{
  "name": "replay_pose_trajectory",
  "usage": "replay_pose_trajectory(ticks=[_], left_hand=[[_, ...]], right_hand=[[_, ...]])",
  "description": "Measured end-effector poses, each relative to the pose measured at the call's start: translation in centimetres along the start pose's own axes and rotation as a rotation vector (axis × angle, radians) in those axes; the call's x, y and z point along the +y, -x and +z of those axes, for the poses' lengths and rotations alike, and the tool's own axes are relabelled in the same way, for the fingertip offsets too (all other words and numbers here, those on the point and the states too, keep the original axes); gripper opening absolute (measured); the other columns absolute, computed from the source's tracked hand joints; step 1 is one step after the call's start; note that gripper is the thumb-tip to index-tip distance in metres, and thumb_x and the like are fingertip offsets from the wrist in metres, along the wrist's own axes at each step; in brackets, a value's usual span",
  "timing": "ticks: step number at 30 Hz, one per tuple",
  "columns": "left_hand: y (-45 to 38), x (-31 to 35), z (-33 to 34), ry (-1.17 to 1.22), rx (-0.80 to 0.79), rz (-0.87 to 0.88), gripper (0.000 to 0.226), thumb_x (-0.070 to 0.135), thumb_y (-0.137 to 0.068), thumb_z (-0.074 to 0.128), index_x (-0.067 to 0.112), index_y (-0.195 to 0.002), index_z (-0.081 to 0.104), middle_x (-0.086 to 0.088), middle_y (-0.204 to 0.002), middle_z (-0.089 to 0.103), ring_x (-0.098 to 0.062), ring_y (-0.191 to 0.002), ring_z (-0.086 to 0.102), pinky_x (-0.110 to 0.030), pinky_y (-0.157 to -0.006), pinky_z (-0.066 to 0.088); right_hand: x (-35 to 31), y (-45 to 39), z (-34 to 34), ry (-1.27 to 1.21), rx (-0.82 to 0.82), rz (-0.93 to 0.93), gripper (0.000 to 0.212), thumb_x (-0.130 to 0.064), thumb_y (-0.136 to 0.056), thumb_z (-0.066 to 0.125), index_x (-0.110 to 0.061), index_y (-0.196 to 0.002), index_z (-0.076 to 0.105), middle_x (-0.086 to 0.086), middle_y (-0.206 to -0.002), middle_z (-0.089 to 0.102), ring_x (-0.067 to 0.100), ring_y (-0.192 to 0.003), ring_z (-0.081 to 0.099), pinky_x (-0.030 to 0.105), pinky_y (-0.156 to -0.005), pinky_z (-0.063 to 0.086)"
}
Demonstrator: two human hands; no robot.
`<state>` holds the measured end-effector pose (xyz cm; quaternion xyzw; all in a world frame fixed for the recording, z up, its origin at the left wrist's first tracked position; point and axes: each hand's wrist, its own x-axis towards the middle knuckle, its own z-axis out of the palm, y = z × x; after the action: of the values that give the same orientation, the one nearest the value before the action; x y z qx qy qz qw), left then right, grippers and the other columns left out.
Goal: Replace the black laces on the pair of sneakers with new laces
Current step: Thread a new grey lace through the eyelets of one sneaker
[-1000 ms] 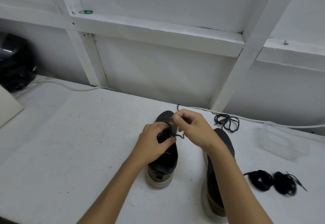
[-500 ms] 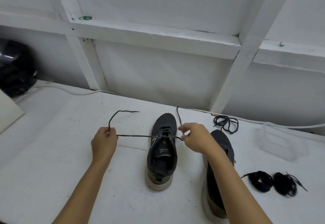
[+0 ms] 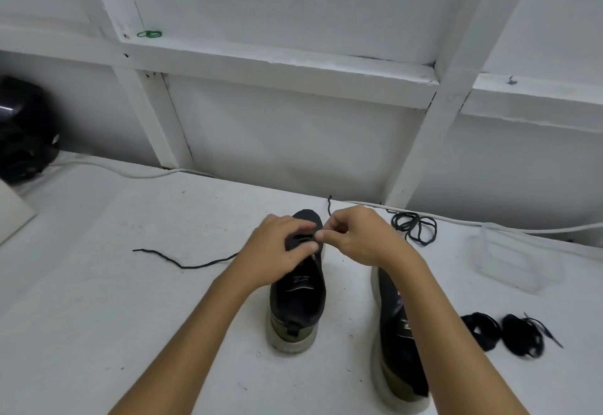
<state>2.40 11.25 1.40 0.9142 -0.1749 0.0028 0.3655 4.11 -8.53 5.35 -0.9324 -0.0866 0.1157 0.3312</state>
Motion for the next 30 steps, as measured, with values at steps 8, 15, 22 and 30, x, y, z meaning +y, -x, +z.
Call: replay_pose_trajectory(ticks=[8, 15, 22, 30], left_hand=[[-0.2, -1.4, 0.6, 0.344, 0.390, -0.481, 0.013, 0.014, -0.095, 0.056, 0.026, -0.091, 0.060, 0.008, -0.086, 0.072, -0.005, -0.086, 0.066, -0.023, -0.071, 0.044], [-0.2, 0.2, 0.2, 0.330, -0.008, -0.065, 0.063, 0.005, -0.092, 0.057, 0.037, -0.145, 0.045, 0.023, -0.127, 0.058, 0.000, -0.109, 0.059, -0.009, -0.087, 0.045], [-1.7, 1.0, 0.5, 0.144, 0.129, 0.072, 0.012, 0.025, -0.091, 0.070, 0.029, -0.099, 0.078, 0.015, -0.081, 0.065, -0.007, -0.080, 0.059, -0.018, -0.073, 0.045], [-1.0, -0.1, 0.4, 0.005, 0.075, 0.139, 0.012, 0.036, -0.091, 0.064, 0.033, -0.101, 0.070, 0.019, -0.082, 0.055, -0.007, -0.082, 0.053, -0.028, -0.076, 0.047]], right_hand=[[2.7, 1.1, -3.4, 0.127, -0.029, 0.147, 0.017, -0.032, -0.101, 0.059, -0.024, -0.096, 0.073, -0.003, -0.089, 0.070, 0.013, -0.083, 0.064, 0.024, -0.067, 0.047], [1.1, 1.1, -2.6, 0.080, -0.081, 0.057, 0.021, -0.030, -0.101, 0.055, -0.026, -0.091, 0.074, -0.004, -0.081, 0.067, 0.014, -0.078, 0.063, 0.026, -0.064, 0.046], [0.2, 0.7, -1.8, 0.098, -0.138, 0.029, 0.020, -0.035, -0.100, 0.058, -0.028, -0.087, 0.072, 0.000, -0.086, 0.071, 0.018, -0.080, 0.068, 0.026, -0.064, 0.048], [-0.6, 0.8, -1.3, 0.089, -0.144, 0.004, 0.021, -0.034, -0.101, 0.056, -0.028, -0.087, 0.069, -0.002, -0.086, 0.069, 0.017, -0.082, 0.064, 0.025, -0.064, 0.046]])
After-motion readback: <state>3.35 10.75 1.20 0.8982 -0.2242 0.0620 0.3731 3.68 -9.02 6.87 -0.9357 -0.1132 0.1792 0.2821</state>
